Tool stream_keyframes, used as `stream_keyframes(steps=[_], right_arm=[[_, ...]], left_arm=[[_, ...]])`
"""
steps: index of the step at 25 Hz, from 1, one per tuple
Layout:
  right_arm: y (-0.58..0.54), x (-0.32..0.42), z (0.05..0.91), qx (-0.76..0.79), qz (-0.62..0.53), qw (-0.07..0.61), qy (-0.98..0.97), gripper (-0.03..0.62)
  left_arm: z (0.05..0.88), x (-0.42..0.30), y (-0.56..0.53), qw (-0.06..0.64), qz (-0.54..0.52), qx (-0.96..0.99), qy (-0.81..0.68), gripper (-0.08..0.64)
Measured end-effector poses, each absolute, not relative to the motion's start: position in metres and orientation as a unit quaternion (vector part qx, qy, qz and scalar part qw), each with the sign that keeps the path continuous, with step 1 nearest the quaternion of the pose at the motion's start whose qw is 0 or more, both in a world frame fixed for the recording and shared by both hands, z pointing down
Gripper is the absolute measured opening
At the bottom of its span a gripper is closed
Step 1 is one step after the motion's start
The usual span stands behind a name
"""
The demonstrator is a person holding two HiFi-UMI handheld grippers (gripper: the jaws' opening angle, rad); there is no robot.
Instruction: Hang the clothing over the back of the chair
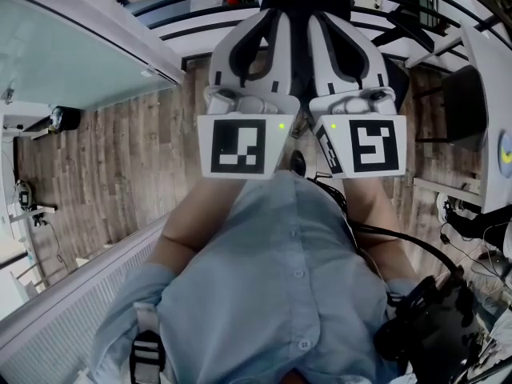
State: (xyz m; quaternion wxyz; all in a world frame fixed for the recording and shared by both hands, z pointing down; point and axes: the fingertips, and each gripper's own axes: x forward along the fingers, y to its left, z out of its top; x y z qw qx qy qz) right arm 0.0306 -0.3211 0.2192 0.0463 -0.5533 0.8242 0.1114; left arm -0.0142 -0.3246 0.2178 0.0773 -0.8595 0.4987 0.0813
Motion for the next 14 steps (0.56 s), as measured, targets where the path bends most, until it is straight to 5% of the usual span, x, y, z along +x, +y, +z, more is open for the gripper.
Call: stream_keyframes(steps=[14], right_arm=[[-0.3237, 0.0361, 0.2204, -0.554, 0.113, 0.047, 0.823, 0.011]], left_arm=[[0.2194, -0.0070, -0.3278, 0.080, 0.082, -0.861, 0.496, 0.018]])
